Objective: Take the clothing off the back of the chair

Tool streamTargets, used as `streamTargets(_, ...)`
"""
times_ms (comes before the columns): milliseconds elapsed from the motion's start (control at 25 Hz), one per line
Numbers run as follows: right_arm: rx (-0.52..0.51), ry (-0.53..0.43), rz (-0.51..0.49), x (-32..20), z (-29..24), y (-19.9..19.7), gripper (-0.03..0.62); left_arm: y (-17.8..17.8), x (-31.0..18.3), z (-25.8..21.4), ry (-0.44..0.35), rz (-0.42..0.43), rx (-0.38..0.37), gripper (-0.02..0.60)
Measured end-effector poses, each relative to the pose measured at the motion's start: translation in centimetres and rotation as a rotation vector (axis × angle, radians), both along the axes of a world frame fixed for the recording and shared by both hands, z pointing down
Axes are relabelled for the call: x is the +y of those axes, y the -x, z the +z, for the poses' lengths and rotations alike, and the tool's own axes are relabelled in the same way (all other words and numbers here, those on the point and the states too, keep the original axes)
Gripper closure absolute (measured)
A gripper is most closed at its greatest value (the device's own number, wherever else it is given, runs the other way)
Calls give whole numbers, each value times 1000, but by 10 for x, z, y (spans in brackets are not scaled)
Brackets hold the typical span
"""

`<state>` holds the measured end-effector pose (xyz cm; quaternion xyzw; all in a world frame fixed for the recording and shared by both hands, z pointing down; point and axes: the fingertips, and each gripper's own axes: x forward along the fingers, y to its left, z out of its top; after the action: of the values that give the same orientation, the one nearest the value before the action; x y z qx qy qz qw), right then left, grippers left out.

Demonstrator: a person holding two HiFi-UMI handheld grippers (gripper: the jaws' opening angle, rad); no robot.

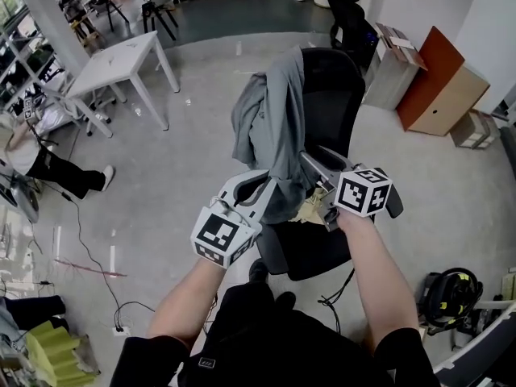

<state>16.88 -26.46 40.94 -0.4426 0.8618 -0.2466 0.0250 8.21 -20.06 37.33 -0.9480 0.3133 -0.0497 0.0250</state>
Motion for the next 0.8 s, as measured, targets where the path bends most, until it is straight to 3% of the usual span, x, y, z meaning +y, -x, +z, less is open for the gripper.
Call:
streamTargets(240,36,-12,-7,-25,-12,40,356,17,-10,19,15,58,-33,572)
streamTargets(480,125,5,67,-88,-17,88,301,46,-43,42,63,236,-114,566)
streamTargets(640,227,38,140,-133,5,112,286,80,-84,59,110,272,-153,460)
streamTargets(800,300,60,240,-158,28,115,310,105,-114,75,137,282,-198,420)
